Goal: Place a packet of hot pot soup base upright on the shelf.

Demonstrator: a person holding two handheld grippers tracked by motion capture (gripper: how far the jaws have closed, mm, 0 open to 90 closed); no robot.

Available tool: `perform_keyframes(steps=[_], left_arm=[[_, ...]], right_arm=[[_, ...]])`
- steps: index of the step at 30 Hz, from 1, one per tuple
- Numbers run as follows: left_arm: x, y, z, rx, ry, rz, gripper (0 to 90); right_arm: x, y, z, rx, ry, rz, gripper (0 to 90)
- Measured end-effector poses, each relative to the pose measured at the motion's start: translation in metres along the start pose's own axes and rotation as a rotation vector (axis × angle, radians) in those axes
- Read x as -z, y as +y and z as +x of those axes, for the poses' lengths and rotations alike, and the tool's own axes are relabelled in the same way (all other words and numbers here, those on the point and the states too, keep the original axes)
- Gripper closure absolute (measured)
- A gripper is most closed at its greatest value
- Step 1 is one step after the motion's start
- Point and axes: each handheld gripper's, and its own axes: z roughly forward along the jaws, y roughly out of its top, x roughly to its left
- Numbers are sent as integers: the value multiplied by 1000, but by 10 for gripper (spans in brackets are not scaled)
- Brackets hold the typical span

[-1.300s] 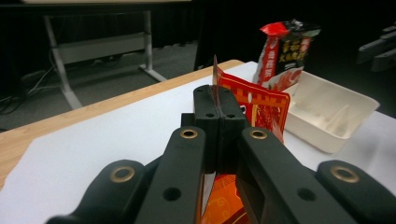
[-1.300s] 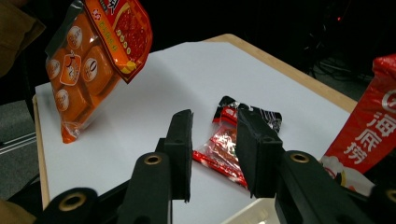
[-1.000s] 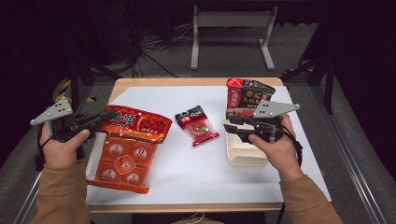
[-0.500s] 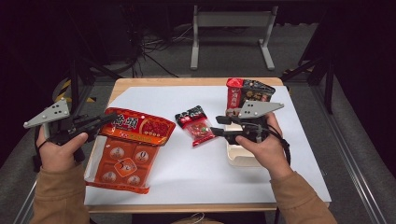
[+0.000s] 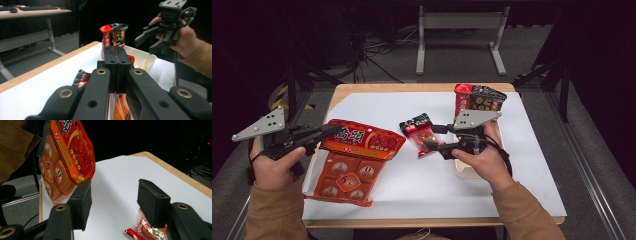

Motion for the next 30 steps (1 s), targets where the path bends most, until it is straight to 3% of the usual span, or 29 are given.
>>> perform_keyframes(steps=[7,16,22,30], left_arm=[[-2,6,-12,-20,-68,3,900],[-5,15,-31,-68,-116,-3,900],[-8,17,-36,-93,-106,-16,900],[-16,16,-37,-80,-110,-78,900]], right_arm=[[-8,3,5,24,25,-8,419],[-9,5,6,28,51,-41,397],[-12,6,6,36,46,-62,367],[-21,7,6,19,83,-99,331]])
